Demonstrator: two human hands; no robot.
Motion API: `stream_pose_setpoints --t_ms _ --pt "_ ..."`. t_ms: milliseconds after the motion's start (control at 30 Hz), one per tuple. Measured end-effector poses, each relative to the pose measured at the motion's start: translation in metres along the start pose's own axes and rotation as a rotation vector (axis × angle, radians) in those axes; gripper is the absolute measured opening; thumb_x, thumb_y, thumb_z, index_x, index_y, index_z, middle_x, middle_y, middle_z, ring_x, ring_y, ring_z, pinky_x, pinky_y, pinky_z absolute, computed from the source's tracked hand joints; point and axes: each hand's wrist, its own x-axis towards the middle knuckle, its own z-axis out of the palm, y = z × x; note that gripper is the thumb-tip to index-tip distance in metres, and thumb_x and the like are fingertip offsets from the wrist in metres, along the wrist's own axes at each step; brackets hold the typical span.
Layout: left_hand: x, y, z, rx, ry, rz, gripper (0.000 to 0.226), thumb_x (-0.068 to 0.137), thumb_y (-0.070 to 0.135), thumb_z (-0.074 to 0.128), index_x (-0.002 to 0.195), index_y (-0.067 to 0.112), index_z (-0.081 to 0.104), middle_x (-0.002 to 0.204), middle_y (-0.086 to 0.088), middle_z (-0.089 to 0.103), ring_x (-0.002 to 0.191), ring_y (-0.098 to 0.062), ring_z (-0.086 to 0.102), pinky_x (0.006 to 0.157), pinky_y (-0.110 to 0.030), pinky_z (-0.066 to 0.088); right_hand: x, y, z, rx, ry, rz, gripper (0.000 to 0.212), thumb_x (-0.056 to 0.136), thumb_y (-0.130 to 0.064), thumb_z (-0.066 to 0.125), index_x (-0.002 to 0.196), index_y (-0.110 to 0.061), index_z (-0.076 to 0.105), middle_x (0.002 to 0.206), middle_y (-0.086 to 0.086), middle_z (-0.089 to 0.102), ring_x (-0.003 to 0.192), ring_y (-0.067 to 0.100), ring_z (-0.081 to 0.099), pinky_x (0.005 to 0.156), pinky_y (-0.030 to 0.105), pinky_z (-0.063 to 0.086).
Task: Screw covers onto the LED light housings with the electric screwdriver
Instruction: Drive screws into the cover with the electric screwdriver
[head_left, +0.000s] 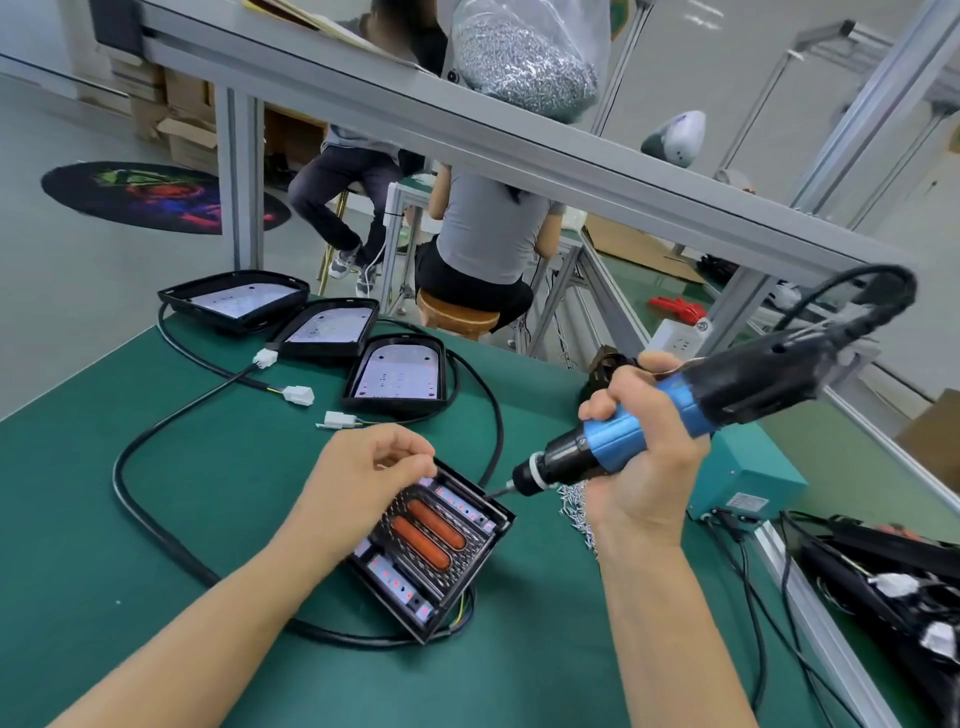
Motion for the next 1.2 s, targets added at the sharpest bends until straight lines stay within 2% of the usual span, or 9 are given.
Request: stream_pose_setpoints --t_ms 167,400,533,667,767,833,933,1033,1200 --pt "-0.010 -0.009 0.032 0.007 -0.101 -0.025 0.016 0.090 0.006 0.060 0.079 0.017 0.063 0.075 -0.007 0.060 0.054 -0.026 0.067 0.042 -0.036 0.054 -0.007 0.014 -0.007 -0.142 -0.012 0.000 0.019 0.070 -0.002 0.061 0.084 -0.015 0.056 0.059 -0.005 0.053 0.050 0.018 0.048 0.052 0.026 0.043" --pt "-0.010 -0.012 0.039 0.122 -0.085 0.033 0.019 0.091 0.008 0.058 0.078 0.022 0.062 0.082 -0.006 0.058 0.050 -0.019 0.066 0.041 -0.032 0.053 -0.008 0.017 -0.007 -0.211 -0.059 -0.037 0.025 0.068 -0.002 0.060 0.058 -0.025 0.060 0.054 -0.006 0.053 0.052 0.021 0.047 0.054 0.028 0.041" --pt "-0.009 -0.011 0.039 0.099 -0.090 0.021 0.019 0.091 0.005 0.058 0.078 0.017 0.063 0.081 -0.009 0.056 0.050 -0.020 0.066 0.040 -0.031 0.052 -0.008 0.016 -0.009 -0.181 -0.047 -0.025 0.020 0.068 -0.002 0.060 0.071 -0.021 0.060 0.057 -0.005 0.053 0.052 0.021 0.048 0.055 0.025 0.042" --pt "-0.008 -0.008 0.040 0.068 -0.077 -0.021 0.019 0.089 0.005 0.061 0.077 0.019 0.067 0.074 -0.003 0.058 0.048 -0.021 0.064 0.038 -0.030 0.050 -0.004 0.009 -0.019 -0.088 0.074 -0.035 0.024 0.069 -0.001 0.059 0.089 -0.014 0.056 0.058 -0.001 0.052 0.052 0.019 0.049 0.057 0.027 0.042" --pt "-0.002 0.002 0.050 0.157 -0.061 0.096 0.021 0.083 0.004 0.067 0.078 0.024 0.071 0.069 0.014 0.065 0.060 -0.006 0.063 0.054 -0.016 0.051 0.005 -0.004 -0.033 -0.011 0.181 -0.098 0.023 0.069 0.001 0.059 0.087 -0.014 0.057 0.059 0.001 0.051 0.048 0.016 0.050 0.055 0.024 0.044" --pt "0.006 0.012 0.063 0.270 -0.093 0.206 0.015 0.080 0.004 0.070 0.084 0.018 0.076 0.075 0.014 0.070 0.071 -0.001 0.061 0.067 -0.005 0.043 0.010 -0.013 -0.045 -0.042 0.241 -0.142 0.021 0.069 -0.002 0.061 0.086 -0.014 0.057 0.057 -0.001 0.052 0.048 0.015 0.051 0.056 0.026 0.045" --pt "0.025 0.022 0.095 0.487 -0.238 0.261 0.012 0.084 0.015 0.068 0.092 0.018 0.077 0.088 0.006 0.074 0.080 -0.008 0.063 0.079 -0.019 0.046 0.014 -0.023 -0.062 -0.103 0.311 -0.181 0.021 0.069 -0.003 0.062 0.086 -0.014 0.056 0.053 -0.004 0.053 0.049 0.015 0.050 0.058 0.029 0.043" --pt "0.043 0.026 0.131 0.712 -0.346 0.249 0.014 0.087 0.020 0.063 0.094 0.023 0.074 0.095 0.005 0.072 0.092 -0.016 0.063 0.079 -0.027 0.048 0.016 -0.028 -0.076 -0.118 0.353 -0.181 0.023 0.068 -0.004 0.063 0.087 -0.013 0.055 0.052 -0.004 0.053 0.047 0.016 0.051 0.055 0.026 0.043" --pt "0.057 0.019 0.174 0.905 -0.472 0.145 0.019 0.084 0.006 0.058 0.089 0.018 0.072 0.097 -0.002 0.072 0.093 -0.023 0.065 0.080 -0.033 0.053 0.017 -0.030 -0.095 -0.150 0.370 -0.190 0.025 0.068 -0.004 0.063 0.090 -0.011 0.053 0.053 -0.004 0.053 0.050 0.017 0.050 0.057 0.025 0.045"
